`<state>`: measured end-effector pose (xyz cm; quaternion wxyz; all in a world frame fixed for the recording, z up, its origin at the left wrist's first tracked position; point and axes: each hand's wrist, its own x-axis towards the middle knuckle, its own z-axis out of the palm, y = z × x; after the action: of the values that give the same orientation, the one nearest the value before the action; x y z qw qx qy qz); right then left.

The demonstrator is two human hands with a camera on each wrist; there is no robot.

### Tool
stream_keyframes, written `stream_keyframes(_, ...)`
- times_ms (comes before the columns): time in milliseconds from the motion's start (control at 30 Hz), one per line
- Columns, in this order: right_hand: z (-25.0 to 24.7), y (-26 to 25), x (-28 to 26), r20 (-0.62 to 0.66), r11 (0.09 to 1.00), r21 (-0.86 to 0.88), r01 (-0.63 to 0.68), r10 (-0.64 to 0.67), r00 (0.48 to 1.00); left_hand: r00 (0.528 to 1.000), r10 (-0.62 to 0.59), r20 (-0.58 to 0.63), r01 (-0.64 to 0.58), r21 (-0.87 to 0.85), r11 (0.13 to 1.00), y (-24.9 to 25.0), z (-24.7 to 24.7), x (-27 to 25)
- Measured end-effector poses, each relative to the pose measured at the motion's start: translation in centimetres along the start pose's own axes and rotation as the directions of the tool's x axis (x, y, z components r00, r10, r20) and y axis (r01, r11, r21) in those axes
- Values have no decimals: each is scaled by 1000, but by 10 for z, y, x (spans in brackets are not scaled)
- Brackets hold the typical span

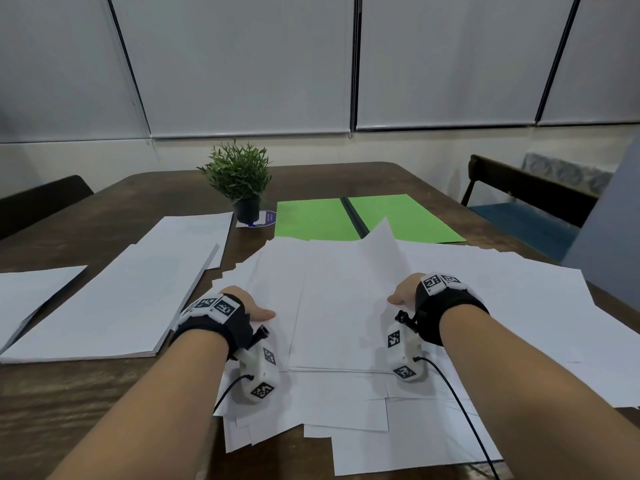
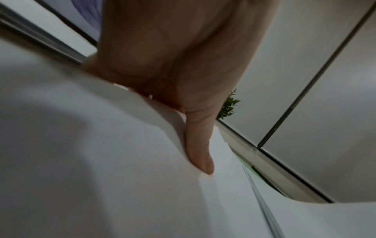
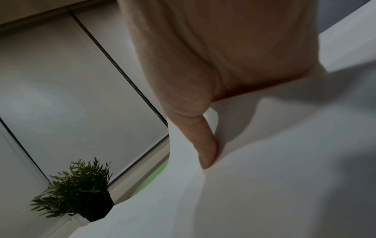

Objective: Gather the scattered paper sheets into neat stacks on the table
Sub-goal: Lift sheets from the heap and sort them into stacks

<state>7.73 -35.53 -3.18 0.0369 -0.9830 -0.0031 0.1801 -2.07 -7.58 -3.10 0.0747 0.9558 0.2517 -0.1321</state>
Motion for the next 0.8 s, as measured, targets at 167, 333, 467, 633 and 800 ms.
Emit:
stream_keyframes(167,0,1,-4,-30,1000,8,25,-25,999,999,-20,40,25,-130,991,-19,-3,7)
stream_keyframes(333,0,5,-5,2,995,97,-19,19,1000,992,11,-127,-45,-266,963,-42,-20,-1)
stream_keyframes(467,0,10,-5,0,987,159,-34,34,999,925,-53,-377,-125,-431,894,-62,-43,0)
stream_keyframes(633,1,11,-14,-21,985,171,-28,32,999,863,-225,-453,-82,-566,820,-79,-75,2)
stream_keyframes(800,4,13,-11,-23,981,194,-10,15,1000,877,-292,-381,-24,-641,767,-83,-92,2)
